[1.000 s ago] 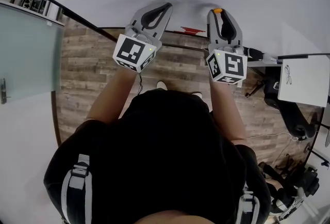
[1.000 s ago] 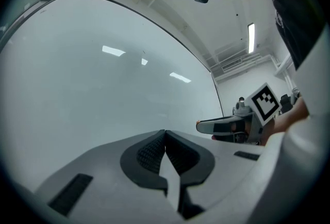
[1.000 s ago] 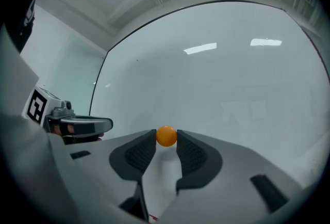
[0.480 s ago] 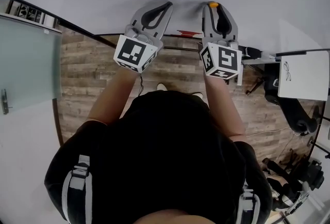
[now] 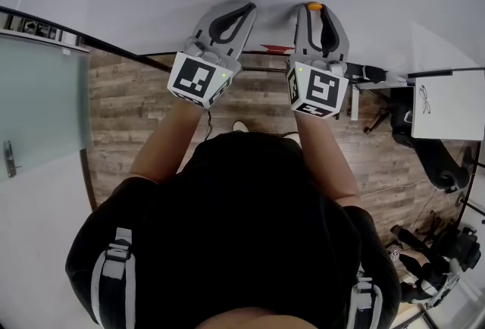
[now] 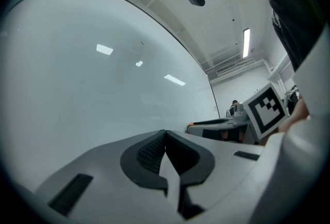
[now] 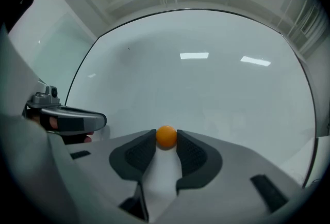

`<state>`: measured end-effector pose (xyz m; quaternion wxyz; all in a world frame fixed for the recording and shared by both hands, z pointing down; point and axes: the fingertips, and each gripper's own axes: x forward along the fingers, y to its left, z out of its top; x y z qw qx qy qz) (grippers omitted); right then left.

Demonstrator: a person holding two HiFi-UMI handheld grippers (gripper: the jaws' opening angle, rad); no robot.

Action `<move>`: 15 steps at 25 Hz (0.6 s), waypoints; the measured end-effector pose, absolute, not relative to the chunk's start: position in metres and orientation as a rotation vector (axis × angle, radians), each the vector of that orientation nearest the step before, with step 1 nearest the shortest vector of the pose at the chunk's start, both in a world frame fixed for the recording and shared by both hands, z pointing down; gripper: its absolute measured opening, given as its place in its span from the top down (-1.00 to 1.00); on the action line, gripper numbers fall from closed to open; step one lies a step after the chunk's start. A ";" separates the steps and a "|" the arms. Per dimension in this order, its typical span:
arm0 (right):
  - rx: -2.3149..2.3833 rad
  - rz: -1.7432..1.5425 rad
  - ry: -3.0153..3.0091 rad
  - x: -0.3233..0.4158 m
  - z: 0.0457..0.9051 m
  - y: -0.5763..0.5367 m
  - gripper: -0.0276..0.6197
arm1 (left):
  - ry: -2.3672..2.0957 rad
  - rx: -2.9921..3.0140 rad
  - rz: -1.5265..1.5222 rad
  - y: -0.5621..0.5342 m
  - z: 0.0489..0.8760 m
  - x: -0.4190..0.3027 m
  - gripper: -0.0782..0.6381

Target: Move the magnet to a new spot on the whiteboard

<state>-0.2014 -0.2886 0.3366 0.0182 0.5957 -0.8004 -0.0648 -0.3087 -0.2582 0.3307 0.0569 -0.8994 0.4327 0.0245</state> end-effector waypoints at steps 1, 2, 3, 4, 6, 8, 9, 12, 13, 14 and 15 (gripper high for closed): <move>1.861 -0.206 -2.474 -0.201 0.337 -0.289 0.54 | 1.307 -2.731 0.074 -0.259 0.331 -0.308 0.77; 1.869 -0.209 -2.465 -0.201 0.337 -0.289 0.54 | 1.302 -2.735 0.072 -0.261 0.332 -0.306 0.77; 1.875 -0.212 -2.457 -0.201 0.337 -0.290 0.54 | 1.297 -2.739 0.071 -0.262 0.333 -0.305 0.77; 1.881 -0.214 -2.449 -0.201 0.337 -0.290 0.54 | 1.292 -2.743 0.070 -0.262 0.333 -0.304 0.77; 1.892 -0.220 -2.432 -0.202 0.338 -0.290 0.54 | 1.280 -2.747 0.071 -0.263 0.334 -0.302 0.77; 1.902 -0.233 -2.416 -0.202 0.338 -0.290 0.54 | 1.270 -2.748 0.074 -0.264 0.334 -0.300 0.77; 1.906 -0.241 -2.409 -0.202 0.338 -0.290 0.54 | 1.266 -2.749 0.076 -0.265 0.333 -0.300 0.77; 1.912 -0.273 -2.388 -0.203 0.338 -0.290 0.53 | 1.264 -2.746 0.080 -0.266 0.333 -0.300 0.77; 1.911 -0.290 -2.377 -0.203 0.338 -0.290 0.53 | 1.266 -2.747 0.083 -0.267 0.333 -0.300 0.77; 1.907 -0.309 -2.366 -0.204 0.338 -0.290 0.53 | 1.267 -2.749 0.086 -0.267 0.333 -0.300 0.77; 1.901 -0.325 -2.358 -0.205 0.338 -0.290 0.53 | 1.266 -2.749 0.088 -0.267 0.333 -0.300 0.77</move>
